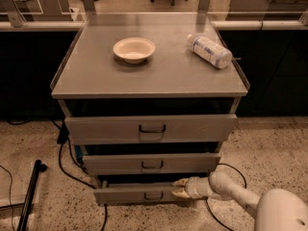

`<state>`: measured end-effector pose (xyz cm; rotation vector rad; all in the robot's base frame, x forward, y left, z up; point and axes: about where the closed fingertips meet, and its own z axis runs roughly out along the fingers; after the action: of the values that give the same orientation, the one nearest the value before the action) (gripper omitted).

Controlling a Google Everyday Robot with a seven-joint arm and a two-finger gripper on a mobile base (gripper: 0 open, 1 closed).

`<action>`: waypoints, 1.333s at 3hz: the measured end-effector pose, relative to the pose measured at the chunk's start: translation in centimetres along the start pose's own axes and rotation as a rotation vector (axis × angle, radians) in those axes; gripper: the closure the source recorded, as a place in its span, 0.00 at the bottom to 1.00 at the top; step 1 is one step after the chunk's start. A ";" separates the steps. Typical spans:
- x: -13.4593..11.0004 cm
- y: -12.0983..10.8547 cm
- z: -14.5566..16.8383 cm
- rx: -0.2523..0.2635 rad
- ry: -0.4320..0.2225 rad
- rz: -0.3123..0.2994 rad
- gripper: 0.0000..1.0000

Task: Open bottom drawer

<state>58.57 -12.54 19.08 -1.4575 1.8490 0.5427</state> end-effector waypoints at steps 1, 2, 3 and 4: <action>0.1 -0.1 -0.3 0.000 0.000 0.000 1.00; 0.2 -0.1 -0.4 0.000 0.000 0.000 1.00; 0.8 2.5 -1.1 0.007 0.003 0.027 1.00; 0.9 4.9 -1.4 -0.006 0.003 0.047 0.82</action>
Offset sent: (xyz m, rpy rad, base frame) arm -0.3035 -0.0346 0.0015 0.0466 0.1208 -0.2998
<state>53.41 -12.81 18.84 -1.4226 1.8889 0.5693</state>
